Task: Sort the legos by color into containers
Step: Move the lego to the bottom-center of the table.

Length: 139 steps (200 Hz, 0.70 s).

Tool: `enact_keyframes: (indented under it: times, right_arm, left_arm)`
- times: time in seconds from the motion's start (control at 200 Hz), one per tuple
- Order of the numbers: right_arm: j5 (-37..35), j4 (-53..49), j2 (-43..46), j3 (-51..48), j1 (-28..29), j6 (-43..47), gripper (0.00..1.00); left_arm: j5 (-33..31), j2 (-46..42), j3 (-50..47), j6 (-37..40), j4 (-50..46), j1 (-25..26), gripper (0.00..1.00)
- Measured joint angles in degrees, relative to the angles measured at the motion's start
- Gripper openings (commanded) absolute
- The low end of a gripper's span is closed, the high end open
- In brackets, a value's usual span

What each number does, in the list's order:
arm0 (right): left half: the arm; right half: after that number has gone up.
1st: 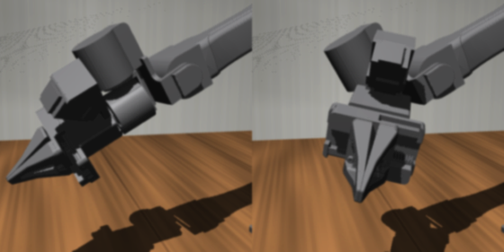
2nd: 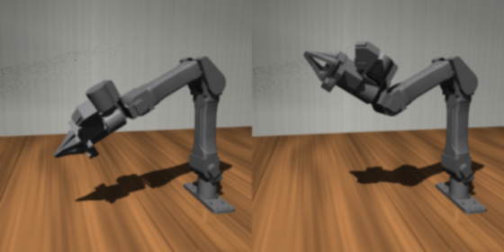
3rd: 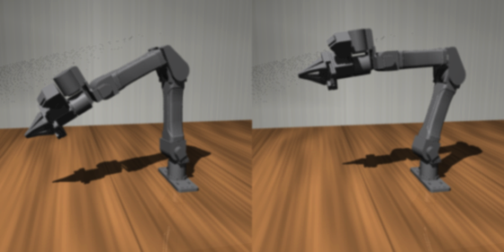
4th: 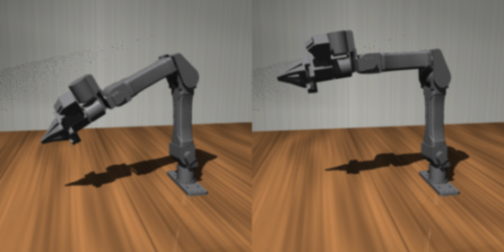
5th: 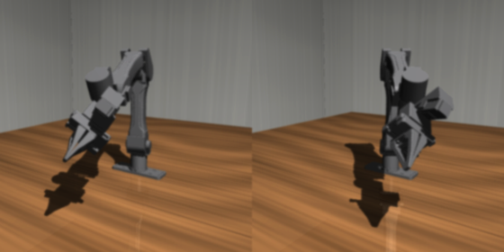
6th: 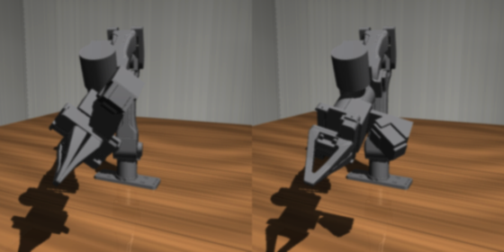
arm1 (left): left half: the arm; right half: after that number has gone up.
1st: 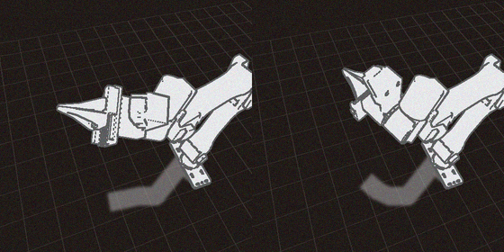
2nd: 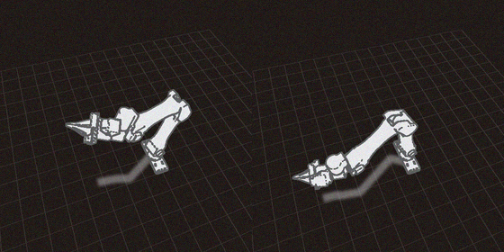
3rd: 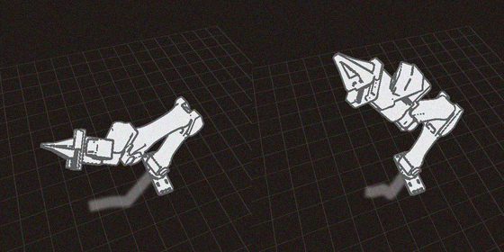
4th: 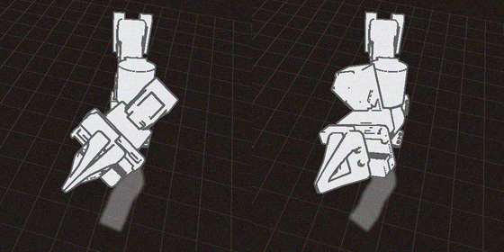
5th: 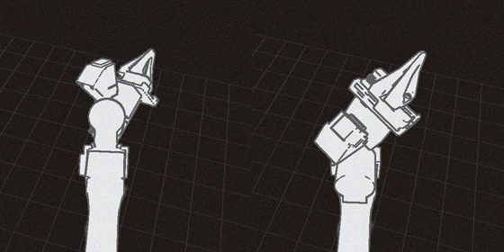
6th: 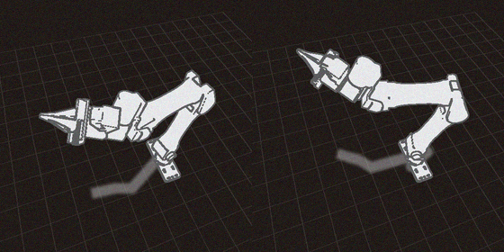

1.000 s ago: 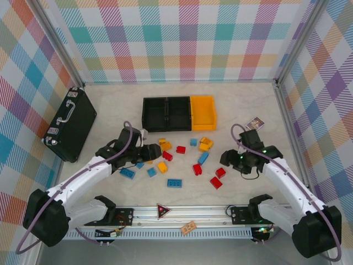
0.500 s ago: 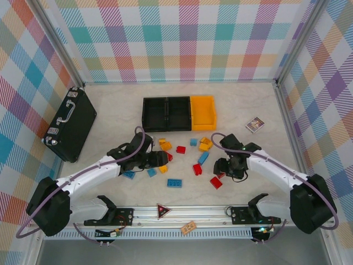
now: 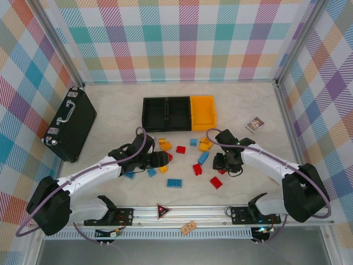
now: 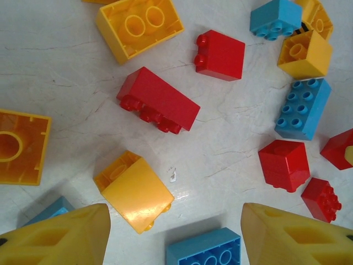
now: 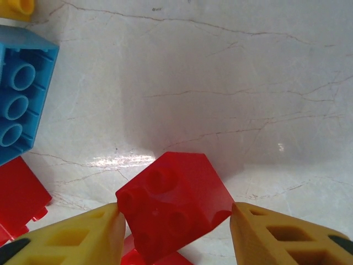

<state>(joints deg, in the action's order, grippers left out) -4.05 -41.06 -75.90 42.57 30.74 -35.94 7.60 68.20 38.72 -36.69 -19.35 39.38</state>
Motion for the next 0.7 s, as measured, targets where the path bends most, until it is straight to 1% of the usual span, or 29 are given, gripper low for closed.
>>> enact_keyframes:
  times: [0.17,0.37,0.405,0.445,0.47,0.54,0.595,0.695]
  right_arm:
    - [-0.1,0.9,-0.7,0.6,0.0,0.6,0.43]
    - [-0.1,1.7,-1.4,1.2,0.0,0.9,0.43]
    - [-0.1,1.9,-1.6,1.3,0.0,0.9,0.44]
    - [-0.1,1.9,-1.9,1.5,0.0,0.9,0.50]
    - [-0.1,2.0,-2.0,1.6,0.0,0.8,0.52]
    - [-0.2,2.3,-2.3,1.6,0.0,0.9,0.54]
    - [-0.3,2.4,-2.5,1.6,0.0,1.0,0.58]
    - [-0.6,2.2,-2.5,1.6,0.0,0.9,0.62]
  left_arm:
    - [-0.4,0.2,-0.1,-0.2,0.0,0.6,0.64]
    - [-0.9,0.5,-0.1,-0.2,0.0,1.2,0.64]
    - [-0.9,0.6,-0.1,-0.4,0.0,1.2,0.64]
    - [-1.1,0.7,-0.1,-0.4,0.0,1.3,0.64]
    - [-1.2,0.7,-0.1,-0.5,0.0,1.4,0.64]
    - [-1.3,0.8,-0.2,-0.7,0.0,1.7,0.64]
    - [-1.3,0.8,-0.3,-1.0,0.0,1.9,0.64]
    - [-1.3,0.8,-0.3,-1.1,0.0,1.9,0.64]
